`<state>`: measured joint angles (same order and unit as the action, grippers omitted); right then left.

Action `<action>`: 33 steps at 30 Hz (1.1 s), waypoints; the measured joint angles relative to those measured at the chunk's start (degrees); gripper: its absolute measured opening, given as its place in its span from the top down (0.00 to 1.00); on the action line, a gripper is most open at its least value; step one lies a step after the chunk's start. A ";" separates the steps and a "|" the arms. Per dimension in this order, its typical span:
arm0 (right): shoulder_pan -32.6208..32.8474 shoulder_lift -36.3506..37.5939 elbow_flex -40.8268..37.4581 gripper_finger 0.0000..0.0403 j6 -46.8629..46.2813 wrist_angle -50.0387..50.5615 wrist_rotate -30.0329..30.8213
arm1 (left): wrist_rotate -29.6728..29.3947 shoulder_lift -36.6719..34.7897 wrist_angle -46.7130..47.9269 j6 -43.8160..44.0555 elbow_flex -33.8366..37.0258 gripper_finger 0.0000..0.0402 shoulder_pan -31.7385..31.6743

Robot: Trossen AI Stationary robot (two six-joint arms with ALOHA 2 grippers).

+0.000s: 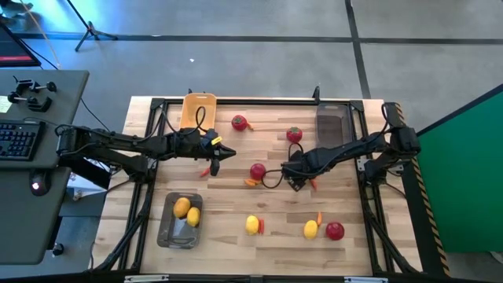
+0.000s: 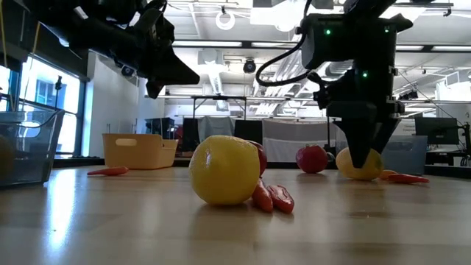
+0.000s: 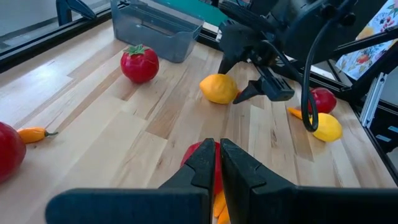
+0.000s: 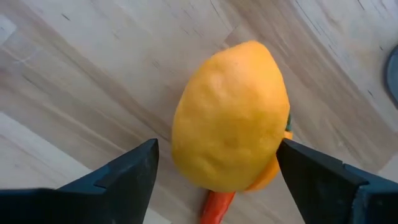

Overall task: Sort produce into baskets
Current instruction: Put the lemon into the bottom gray bin

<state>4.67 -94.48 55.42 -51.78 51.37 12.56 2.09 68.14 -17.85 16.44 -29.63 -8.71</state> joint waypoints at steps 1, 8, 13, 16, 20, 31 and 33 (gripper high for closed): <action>0.02 -0.04 0.00 0.24 -0.47 0.02 0.07 | 0.00 0.00 0.00 -0.01 0.00 0.98 0.00; 0.00 -2.97 0.00 0.34 -0.66 -0.20 1.07 | -0.96 0.00 -0.08 -0.03 0.00 0.98 0.11; 0.00 -4.48 0.11 0.41 -0.27 -1.19 2.22 | -3.14 0.00 -0.62 -0.06 0.00 0.98 0.11; 0.00 -4.08 0.11 0.46 0.82 -1.96 1.99 | -3.21 0.00 -1.43 -0.09 0.00 0.98 0.11; 0.35 -1.83 -0.08 0.52 4.30 -4.98 0.77 | -2.64 0.00 -1.95 -1.89 0.00 0.98 0.11; 2.74 0.84 -0.07 0.52 26.53 -39.69 6.06 | 8.12 0.00 -9.72 -2.54 0.00 1.00 -1.08; 2.46 0.84 -0.07 0.52 30.39 -44.74 6.99 | 9.32 0.00 -10.62 -2.54 -0.02 1.00 -1.09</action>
<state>7.13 -93.65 55.35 -21.40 6.63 19.55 11.41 68.14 -28.47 13.90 -29.65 -9.80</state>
